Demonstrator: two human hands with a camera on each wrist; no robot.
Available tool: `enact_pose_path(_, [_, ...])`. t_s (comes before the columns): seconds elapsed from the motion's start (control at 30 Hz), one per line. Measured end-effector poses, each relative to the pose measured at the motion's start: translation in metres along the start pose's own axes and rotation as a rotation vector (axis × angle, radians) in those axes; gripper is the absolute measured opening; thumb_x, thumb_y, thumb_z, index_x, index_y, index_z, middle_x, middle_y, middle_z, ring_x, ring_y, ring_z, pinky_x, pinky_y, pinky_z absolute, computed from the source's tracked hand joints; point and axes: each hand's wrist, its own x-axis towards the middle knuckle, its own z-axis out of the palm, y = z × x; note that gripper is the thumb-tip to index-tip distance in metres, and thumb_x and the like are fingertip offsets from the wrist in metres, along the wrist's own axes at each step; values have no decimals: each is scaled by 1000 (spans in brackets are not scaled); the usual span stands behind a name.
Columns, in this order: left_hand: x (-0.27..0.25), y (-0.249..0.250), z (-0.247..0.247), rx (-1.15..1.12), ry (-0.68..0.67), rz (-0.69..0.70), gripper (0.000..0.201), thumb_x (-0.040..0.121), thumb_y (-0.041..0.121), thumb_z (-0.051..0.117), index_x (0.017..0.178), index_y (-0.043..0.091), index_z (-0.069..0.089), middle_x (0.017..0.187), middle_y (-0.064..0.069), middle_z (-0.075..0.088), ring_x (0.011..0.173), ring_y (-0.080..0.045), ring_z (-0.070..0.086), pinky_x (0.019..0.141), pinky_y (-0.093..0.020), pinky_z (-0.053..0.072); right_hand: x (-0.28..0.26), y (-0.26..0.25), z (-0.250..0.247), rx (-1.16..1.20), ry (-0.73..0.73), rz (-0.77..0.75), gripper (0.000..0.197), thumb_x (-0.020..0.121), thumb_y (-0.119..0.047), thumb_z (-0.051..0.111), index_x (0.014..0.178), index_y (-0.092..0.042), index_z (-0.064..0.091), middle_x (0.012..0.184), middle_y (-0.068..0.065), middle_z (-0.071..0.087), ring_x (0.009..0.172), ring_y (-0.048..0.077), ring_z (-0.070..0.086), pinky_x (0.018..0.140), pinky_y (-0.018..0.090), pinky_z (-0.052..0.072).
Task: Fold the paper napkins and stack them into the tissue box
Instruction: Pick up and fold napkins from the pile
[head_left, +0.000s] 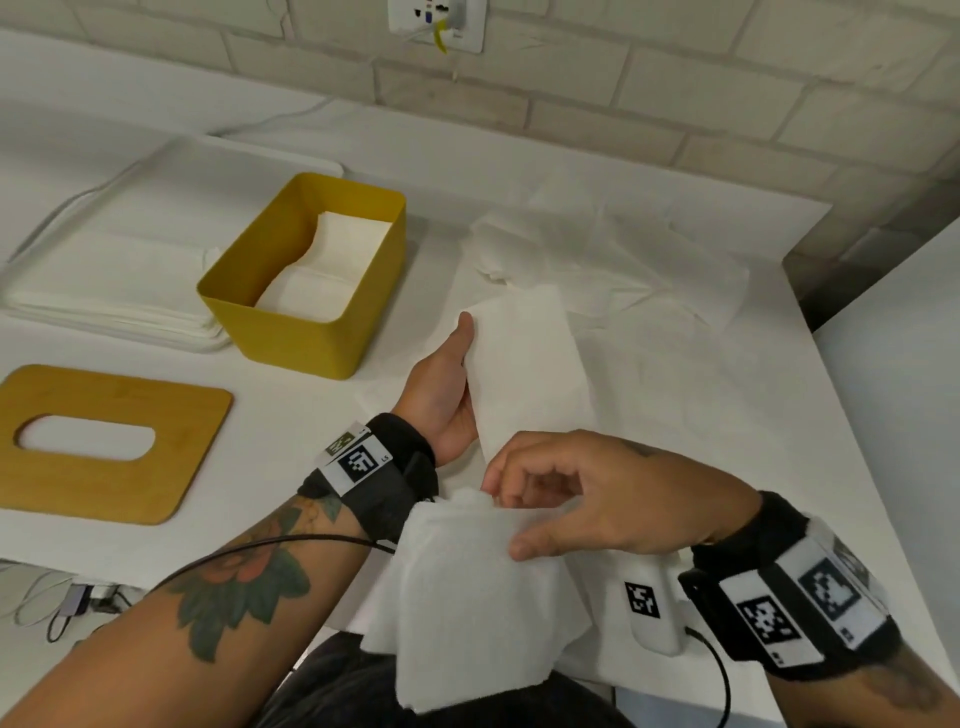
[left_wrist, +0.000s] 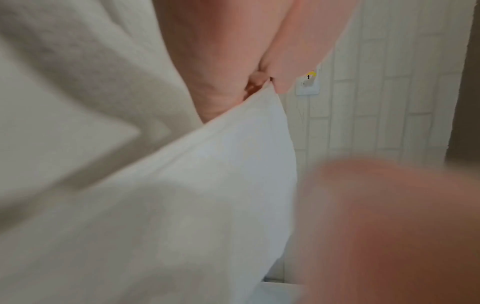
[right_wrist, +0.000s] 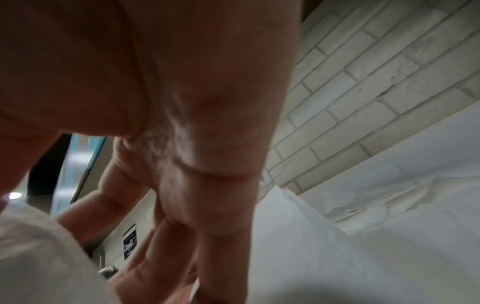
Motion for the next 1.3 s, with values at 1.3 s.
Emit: enact_pose_path(1.3, [0, 12, 15, 174, -76, 194, 39, 105, 35, 53, 130, 7, 63, 117, -13, 75, 110, -32, 72, 96, -48, 57, 18, 53, -19, 306, 613, 247, 23, 84, -30, 82, 101, -15, 78, 91, -5, 79, 86, 11, 75, 79, 27, 58])
